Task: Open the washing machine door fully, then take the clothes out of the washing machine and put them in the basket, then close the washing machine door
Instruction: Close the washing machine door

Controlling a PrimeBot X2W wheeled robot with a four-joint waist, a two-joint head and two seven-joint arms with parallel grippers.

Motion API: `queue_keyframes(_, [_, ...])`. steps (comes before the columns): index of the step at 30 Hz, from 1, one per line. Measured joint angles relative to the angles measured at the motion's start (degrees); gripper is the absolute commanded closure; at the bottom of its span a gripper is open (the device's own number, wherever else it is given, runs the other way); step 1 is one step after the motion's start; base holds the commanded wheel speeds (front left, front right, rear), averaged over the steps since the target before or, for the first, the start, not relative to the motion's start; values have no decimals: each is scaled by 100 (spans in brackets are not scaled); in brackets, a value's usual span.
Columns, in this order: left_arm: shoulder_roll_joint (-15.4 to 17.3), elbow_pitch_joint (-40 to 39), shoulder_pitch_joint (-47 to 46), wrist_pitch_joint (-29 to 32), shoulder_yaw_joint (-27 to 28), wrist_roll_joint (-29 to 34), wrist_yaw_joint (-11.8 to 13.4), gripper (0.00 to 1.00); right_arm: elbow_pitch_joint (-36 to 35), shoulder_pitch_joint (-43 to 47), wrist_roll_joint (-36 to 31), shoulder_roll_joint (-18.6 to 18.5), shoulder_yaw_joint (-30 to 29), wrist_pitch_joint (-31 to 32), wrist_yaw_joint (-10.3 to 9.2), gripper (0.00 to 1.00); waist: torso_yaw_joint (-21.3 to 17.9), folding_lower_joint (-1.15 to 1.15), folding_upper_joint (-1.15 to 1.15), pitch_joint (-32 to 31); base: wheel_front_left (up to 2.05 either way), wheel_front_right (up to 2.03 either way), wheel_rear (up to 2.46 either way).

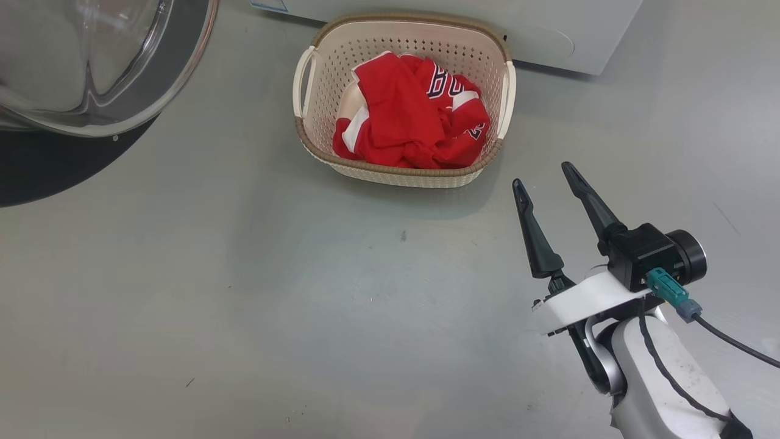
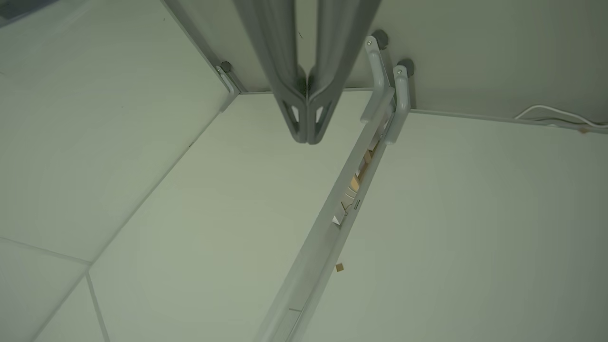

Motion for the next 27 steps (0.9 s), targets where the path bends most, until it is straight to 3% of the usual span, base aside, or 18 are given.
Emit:
queue_keyframes(6, [-304, 676, -732, 414, 748, -894, 102, 100, 26, -5, 0, -4, -25, -45, 0, 0, -47, 0, 0, 15, 0, 0, 0])
queue_keyframes(12, [-166, 1203, -784, 694, 1009, -944, 167, 100, 67, -9, 0, 0, -23, -60, 0, 0, -74, 0, 0, 16, 0, 0, 0])
queue_keyframes(27, [-175, 2515, -1183, 1727, 1245, -1035, 174, 100, 157, -16, 1, 4, -10, -102, 1, 0, -113, 0, 0, -57, 0, 0, 0])
